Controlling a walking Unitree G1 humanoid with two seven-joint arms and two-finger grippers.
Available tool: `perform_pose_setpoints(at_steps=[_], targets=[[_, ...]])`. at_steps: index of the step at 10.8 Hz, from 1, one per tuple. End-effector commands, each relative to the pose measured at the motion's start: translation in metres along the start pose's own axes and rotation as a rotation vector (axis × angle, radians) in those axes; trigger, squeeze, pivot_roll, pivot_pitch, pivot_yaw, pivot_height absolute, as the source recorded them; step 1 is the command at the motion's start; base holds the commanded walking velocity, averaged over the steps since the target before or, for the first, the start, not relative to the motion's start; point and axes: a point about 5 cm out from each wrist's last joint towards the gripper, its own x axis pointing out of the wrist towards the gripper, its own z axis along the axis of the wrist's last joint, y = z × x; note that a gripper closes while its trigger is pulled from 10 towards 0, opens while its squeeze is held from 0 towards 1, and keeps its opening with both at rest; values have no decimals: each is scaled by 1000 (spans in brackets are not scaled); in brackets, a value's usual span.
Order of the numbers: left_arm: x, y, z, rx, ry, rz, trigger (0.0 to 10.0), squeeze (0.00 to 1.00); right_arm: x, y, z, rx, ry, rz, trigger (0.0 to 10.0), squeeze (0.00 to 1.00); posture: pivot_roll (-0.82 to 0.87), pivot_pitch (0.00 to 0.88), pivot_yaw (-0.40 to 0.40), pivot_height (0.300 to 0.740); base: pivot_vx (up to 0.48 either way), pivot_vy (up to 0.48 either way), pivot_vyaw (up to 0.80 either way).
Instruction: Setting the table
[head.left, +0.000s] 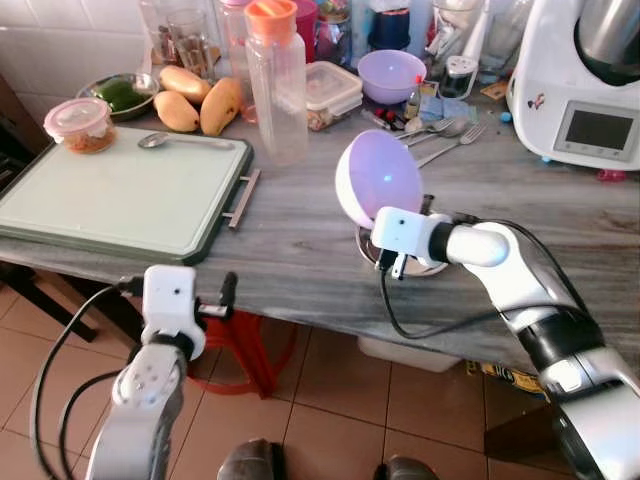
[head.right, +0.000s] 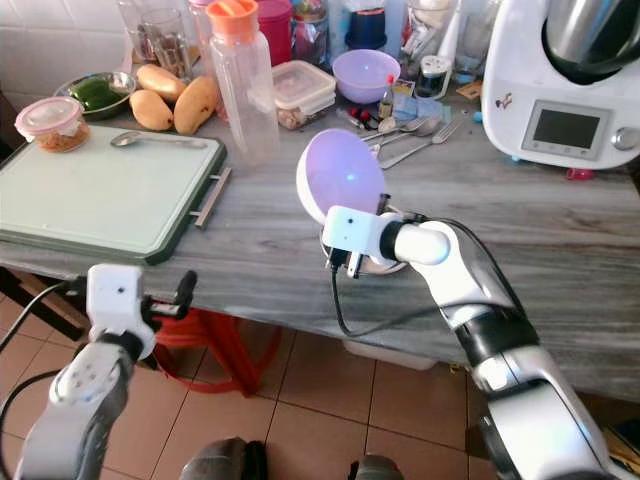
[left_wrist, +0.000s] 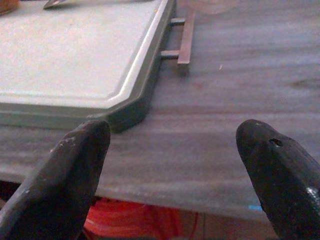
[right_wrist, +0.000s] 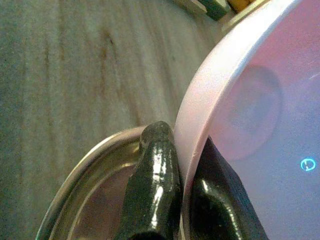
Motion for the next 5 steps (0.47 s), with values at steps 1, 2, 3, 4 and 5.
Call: perform_pose_setpoints(at_steps=[1,2,3,4,5], targets=[[3,1,1,4,-8,4,10000,0,-6,-6,3,-4,4,-30,10000,0,-35,0,58,740,0,0,0],[7,0,2,4,-15,1,10000,0,-12,-7,0,-3,34,-51,10000,0,-42,0,58,740,0,0,0],[12,-1,3,2,-28,-3,10000,0,-22,1,1,21,63,-41,10000,0,-51,0,58,740,0,0,0],[15,-2,3,-1,-33,-6,10000,0,-27,14,-1,46,89,-16,10000,0,-59,0,60,740,0,0,0],[16,-3,3,-2,-35,-9,10000,0,-29,20,-3,57,102,1,10000,0,-60,0,60,740,0,0,0]])
